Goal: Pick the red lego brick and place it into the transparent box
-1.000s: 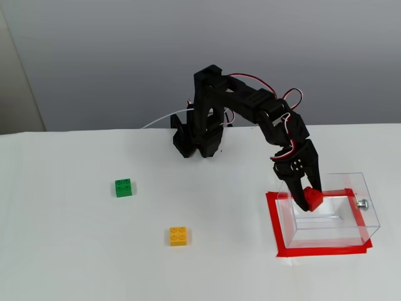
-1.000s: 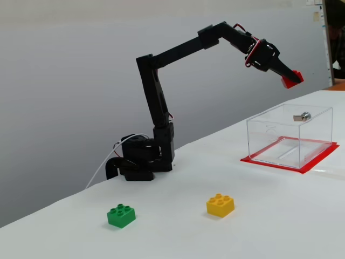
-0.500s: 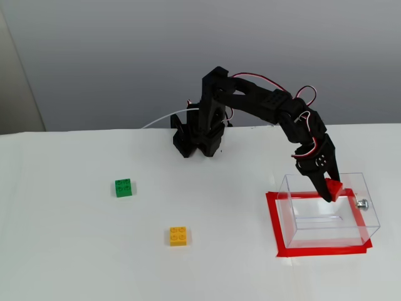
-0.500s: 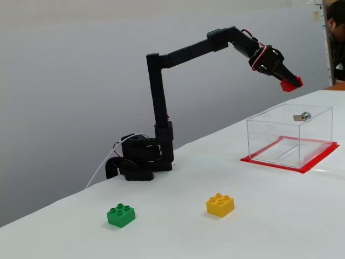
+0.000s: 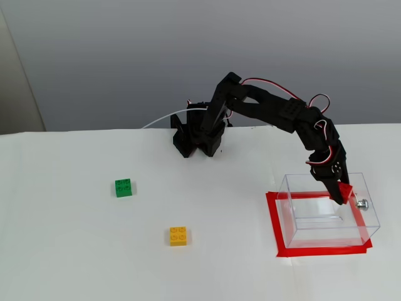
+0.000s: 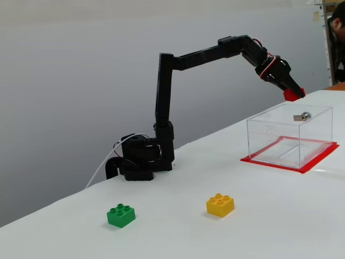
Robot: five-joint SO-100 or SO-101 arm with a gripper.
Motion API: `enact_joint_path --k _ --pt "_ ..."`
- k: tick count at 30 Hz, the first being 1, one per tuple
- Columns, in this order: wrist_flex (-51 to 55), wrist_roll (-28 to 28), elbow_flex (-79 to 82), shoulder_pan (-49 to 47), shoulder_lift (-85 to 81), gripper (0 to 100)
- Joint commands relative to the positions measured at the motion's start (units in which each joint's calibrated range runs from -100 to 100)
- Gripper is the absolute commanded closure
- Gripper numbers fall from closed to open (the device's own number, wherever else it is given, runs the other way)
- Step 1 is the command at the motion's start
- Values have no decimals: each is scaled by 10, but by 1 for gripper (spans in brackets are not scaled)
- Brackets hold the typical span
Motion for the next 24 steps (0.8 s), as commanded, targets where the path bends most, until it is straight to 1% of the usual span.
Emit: enact_joint_path --k 1,15,17,20,21,24 --pt "4 -3 -9 4 -2 88" --pt "12 -2 22 -4 -2 87" --pt "12 -2 24 -5 -3 82" --pt "12 -2 25 -5 -3 71" --pt "12 -2 25 -5 -2 69" --pt "12 0 25 -5 -2 68"
